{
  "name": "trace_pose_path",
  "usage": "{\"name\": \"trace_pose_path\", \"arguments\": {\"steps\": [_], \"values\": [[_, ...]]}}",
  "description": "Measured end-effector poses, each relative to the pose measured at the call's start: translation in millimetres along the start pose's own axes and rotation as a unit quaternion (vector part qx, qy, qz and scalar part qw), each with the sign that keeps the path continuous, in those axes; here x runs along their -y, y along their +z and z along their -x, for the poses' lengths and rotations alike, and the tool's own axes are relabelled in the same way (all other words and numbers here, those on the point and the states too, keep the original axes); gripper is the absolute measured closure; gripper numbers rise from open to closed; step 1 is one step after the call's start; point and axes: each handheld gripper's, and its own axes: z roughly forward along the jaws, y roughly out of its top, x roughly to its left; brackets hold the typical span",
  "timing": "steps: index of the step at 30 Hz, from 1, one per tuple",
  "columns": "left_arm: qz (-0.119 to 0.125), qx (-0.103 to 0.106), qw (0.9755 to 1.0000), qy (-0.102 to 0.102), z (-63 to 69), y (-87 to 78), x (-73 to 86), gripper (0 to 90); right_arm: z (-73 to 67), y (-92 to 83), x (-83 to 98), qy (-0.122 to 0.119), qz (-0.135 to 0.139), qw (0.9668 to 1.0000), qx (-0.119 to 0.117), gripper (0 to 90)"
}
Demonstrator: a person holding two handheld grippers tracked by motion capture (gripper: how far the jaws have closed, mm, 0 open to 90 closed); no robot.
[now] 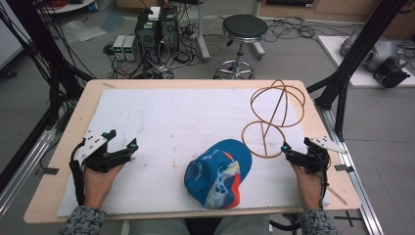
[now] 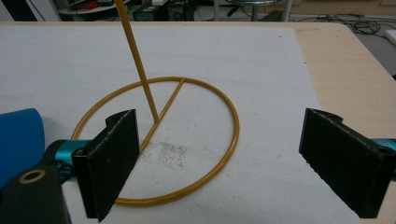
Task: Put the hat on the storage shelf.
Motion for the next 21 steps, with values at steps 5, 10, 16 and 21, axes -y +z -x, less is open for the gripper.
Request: {"name": "trace_pose_path", "arguments": {"steps": [5, 10, 16, 21], "values": [[0.003, -0.004, 1.0, -0.005, -1.4, -4.5, 0.7, 17.8, -1.9, 3.0, -1.7, -0.003, 0.001, 1.0, 0.002, 11.5], [0.0, -0.003, 1.0, -0.003, -1.1, -6.2, 1.9, 17.8, -3.2, 4.5, -3.1, -0.006, 0.007, 0.9999, 0.005, 11.5], [-0.001, -0.005, 1.0, 0.0, -0.7, -6.1, 2.1, 17.8, -3.8, 4.9, -3.1, -0.009, 0.003, 0.9999, 0.008, 11.5], [-0.002, -0.003, 1.0, 0.001, 1.4, -4.6, 1.6, 17.8, -4.3, 6.3, -2.6, -0.01, -0.001, 0.9999, 0.006, 11.5]]}}
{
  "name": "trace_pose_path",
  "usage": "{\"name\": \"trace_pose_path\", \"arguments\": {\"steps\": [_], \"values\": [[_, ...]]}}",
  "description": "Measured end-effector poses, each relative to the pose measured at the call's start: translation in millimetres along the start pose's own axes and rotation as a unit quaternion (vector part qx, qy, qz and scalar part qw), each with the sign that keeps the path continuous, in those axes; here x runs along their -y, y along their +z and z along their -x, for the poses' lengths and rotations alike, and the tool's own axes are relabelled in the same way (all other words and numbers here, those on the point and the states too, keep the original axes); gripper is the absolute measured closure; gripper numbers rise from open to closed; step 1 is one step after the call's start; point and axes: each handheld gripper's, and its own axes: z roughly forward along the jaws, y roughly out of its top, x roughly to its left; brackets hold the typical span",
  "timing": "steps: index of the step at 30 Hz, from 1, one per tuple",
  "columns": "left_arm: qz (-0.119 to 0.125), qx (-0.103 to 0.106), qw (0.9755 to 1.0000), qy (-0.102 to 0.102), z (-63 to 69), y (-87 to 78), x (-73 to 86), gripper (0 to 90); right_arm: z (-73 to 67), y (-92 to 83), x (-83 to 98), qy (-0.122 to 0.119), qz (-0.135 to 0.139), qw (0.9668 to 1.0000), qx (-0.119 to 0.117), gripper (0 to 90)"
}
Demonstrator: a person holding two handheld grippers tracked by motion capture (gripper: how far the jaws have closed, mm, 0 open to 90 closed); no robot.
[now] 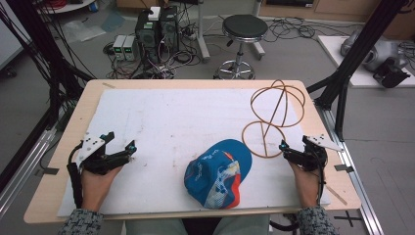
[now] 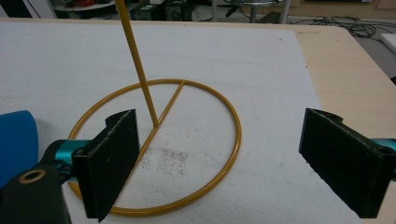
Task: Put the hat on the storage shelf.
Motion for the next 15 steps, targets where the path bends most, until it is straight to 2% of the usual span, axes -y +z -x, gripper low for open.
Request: {"name": "trace_pose_path", "arguments": {"steps": [6, 8, 9, 10, 15], "values": [[0.002, 0.02, 0.9998, 0.007, 13.3, 4.1, -4.3, 18.1, 0.4, -0.7, 0.9, 0.0, -0.003, 1.0, -0.001, 11.4], [0.002, 0.03, 0.9995, 0.013, 21.6, 6.2, -6.1, 18.4, 2.3, -2.5, 1.5, 0.001, -0.003, 1.0, 0.002, 11.4], [0.002, 0.042, 0.9989, 0.021, 30.9, 8.5, -7.4, 18.5, 2.4, -3.0, 1.6, 0.005, -0.003, 1.0, 0.002, 11.5], [0.002, 0.042, 0.9989, 0.021, 30.9, 8.5, -7.4, 18.8, 3.3, -3.2, 1.7, 0.004, -0.001, 1.0, 0.003, 11.5], [0.004, 0.072, 0.9967, 0.037, 54.6, 10.6, -11.2, 19.9, 3.3, -1.9, 1.7, 0.003, -0.002, 1.0, 0.003, 11.5]]}}
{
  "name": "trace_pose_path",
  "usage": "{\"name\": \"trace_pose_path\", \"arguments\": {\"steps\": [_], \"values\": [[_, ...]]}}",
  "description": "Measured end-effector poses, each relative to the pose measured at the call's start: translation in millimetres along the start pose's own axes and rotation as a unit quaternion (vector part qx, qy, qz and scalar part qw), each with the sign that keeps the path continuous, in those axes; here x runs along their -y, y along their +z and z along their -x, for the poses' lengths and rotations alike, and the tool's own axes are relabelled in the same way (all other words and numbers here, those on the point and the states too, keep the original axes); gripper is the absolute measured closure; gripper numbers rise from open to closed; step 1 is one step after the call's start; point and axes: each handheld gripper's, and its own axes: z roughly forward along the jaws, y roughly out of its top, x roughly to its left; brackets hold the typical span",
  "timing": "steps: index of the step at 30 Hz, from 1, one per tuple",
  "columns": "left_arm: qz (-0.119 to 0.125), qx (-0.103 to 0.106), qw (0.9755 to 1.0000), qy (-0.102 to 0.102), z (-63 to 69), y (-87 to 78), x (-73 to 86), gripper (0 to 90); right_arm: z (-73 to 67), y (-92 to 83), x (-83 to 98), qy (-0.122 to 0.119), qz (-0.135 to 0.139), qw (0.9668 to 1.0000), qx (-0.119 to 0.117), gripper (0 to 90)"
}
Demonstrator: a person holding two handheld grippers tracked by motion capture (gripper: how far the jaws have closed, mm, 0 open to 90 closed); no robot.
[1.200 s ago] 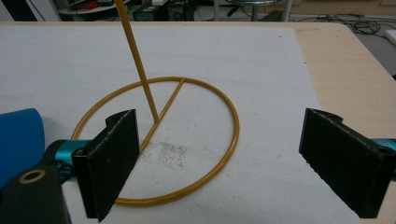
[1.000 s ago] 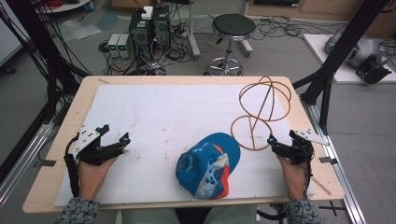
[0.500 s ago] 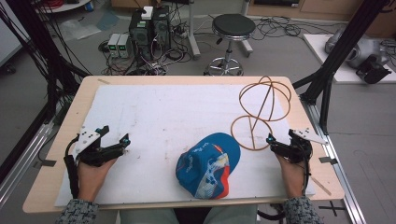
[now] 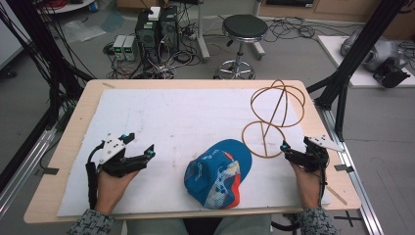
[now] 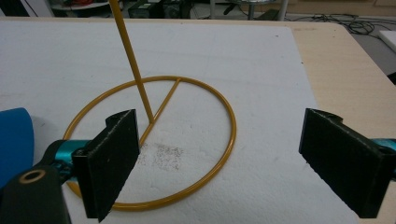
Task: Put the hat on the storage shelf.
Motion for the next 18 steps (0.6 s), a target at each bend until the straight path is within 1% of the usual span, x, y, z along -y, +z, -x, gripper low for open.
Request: {"name": "trace_pose_path", "arguments": {"steps": [4, 8, 12, 14, 16, 17, 18], "values": [[0.004, 0.027, 0.9996, 0.007, 18.7, 4.9, -6.1, 20.7, -0.7, 0.1, -0.1, -0.004, -0.001, 1.0, -0.001, 11.5], [0.009, 0.048, 0.9987, 0.014, 32.7, 10.6, -12.4, 21.5, -0.4, -0.3, -0.2, -0.003, -0.001, 1.0, 0.0, 11.5], [0.006, 0.078, 0.9968, 0.017, 49.7, 17.7, -16.8, 21.5, -0.4, -0.3, -0.2, -0.001, -0.002, 1.0, 0.0, 11.5], [0.006, 0.088, 0.9959, 0.019, 56.2, 19.9, -17.4, 21.5, -0.5, -0.4, -0.2, -0.002, -0.003, 1.0, 0.001, 11.5], [0.007, 0.098, 0.995, 0.019, 61.5, 22.2, -18.4, 22.0, -0.2, -0.3, -0.2, -0.004, -0.002, 1.0, 0.001, 11.5], [0.008, 0.105, 0.9943, 0.016, 64.6, 24.1, -19.3, 22.3, -0.6, -0.4, -0.2, -0.001, -0.004, 1.0, 0.001, 11.5], [0.009, 0.111, 0.9936, 0.014, 66.8, 25.7, -20.0, 23.0, -0.2, -0.4, -0.1, -0.003, -0.004, 1.0, 0.001, 11.5]]}}
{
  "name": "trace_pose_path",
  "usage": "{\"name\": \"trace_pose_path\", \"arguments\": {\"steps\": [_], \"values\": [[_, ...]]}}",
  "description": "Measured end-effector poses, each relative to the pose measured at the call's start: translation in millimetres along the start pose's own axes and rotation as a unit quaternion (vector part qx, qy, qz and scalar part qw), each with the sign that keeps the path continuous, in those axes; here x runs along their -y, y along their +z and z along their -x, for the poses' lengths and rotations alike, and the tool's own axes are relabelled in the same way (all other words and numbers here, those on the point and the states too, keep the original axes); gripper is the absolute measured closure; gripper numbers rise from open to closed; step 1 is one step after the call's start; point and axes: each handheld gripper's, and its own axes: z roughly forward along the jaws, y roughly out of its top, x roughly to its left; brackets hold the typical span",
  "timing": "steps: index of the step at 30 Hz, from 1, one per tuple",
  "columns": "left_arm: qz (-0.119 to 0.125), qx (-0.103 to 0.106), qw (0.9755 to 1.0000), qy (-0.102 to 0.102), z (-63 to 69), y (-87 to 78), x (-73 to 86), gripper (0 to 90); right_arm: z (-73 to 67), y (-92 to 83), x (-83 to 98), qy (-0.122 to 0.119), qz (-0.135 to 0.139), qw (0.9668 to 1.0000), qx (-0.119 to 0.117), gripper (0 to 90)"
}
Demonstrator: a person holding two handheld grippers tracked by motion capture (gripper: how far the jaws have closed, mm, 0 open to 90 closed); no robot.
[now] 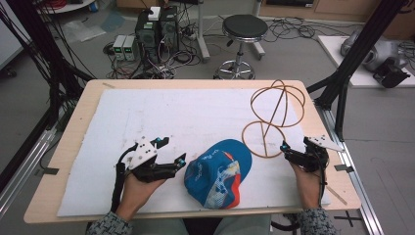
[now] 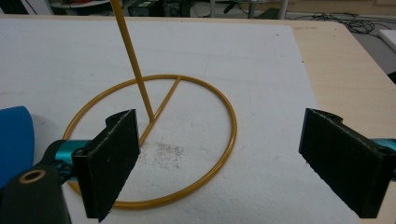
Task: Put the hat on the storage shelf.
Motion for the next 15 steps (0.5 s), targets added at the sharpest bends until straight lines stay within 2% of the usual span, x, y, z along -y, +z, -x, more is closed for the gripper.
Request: {"name": "trace_pose_path", "arguments": {"steps": [5, 9, 15], "values": [[0.002, 0.036, 0.9992, -0.014, 8.3, 10.2, -3.5, 26.1, 0.3, -0.1, -0.1, 0.002, 0.0, 1.0, 0.0, 11.5], [0.001, 0.058, 0.9983, -0.009, 18.7, 18.4, -4.8, 27.5, 1.0, -0.1, 0.2, 0.0, -0.002, 1.0, 0.0, 11.5], [0.0, 0.096, 0.9954, -0.008, 35.5, 27.7, -5.6, 27.8, 1.4, -0.3, 0.7, 0.002, -0.004, 1.0, -0.002, 11.5]]}}
